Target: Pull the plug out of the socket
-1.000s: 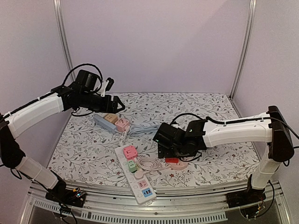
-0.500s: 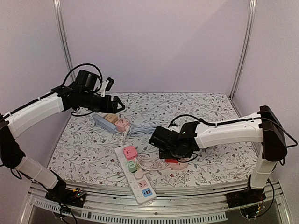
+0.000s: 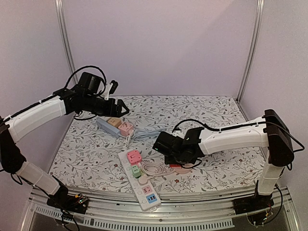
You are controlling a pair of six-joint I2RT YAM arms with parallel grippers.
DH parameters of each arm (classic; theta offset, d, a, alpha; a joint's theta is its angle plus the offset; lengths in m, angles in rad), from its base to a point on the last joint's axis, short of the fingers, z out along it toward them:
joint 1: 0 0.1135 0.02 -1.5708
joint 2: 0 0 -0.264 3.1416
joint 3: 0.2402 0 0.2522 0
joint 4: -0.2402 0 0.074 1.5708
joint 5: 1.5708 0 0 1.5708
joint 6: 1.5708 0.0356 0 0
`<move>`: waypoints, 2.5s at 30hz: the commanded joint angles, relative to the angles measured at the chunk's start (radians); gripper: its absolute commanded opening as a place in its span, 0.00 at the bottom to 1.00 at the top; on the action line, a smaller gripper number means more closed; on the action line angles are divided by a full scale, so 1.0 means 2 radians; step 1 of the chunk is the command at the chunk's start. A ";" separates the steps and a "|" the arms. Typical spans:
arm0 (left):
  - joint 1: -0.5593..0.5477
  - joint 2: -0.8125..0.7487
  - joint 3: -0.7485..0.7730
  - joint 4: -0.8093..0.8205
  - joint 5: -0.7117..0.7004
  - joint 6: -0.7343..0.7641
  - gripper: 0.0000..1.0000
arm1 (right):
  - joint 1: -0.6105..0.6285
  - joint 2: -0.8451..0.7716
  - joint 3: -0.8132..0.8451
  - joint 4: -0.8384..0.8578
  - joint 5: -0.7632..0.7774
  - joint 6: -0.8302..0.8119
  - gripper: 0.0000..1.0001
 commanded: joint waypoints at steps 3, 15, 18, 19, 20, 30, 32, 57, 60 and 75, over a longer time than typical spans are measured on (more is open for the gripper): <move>-0.023 0.027 -0.002 0.001 0.039 -0.007 0.88 | 0.003 -0.053 -0.076 0.148 -0.025 -0.053 0.23; -0.068 0.103 -0.001 0.033 0.189 -0.041 0.87 | 0.014 -0.144 -0.168 0.350 -0.064 -0.218 0.16; -0.075 0.124 -0.002 0.040 0.219 -0.052 0.87 | 0.025 -0.155 -0.174 0.377 -0.063 -0.256 0.15; -0.076 0.131 -0.002 0.042 0.229 -0.056 0.87 | 0.029 -0.156 -0.177 0.386 -0.061 -0.263 0.15; -0.077 0.139 -0.002 0.044 0.240 -0.061 0.87 | 0.033 -0.160 -0.181 0.397 -0.060 -0.275 0.15; -0.087 0.186 -0.005 0.063 0.297 -0.090 0.85 | 0.063 -0.168 -0.190 0.435 -0.056 -0.315 0.14; -0.088 0.192 -0.005 0.063 0.303 -0.093 0.85 | 0.064 -0.170 -0.190 0.436 -0.055 -0.315 0.14; -0.109 0.227 -0.004 0.083 0.358 -0.113 0.62 | 0.067 -0.184 -0.187 0.451 -0.038 -0.327 0.14; -0.113 0.229 -0.004 0.082 0.360 -0.112 0.64 | 0.067 -0.184 -0.187 0.453 -0.036 -0.327 0.14; -0.117 0.229 -0.002 0.081 0.362 -0.105 0.38 | 0.067 -0.183 -0.196 0.459 -0.016 -0.310 0.14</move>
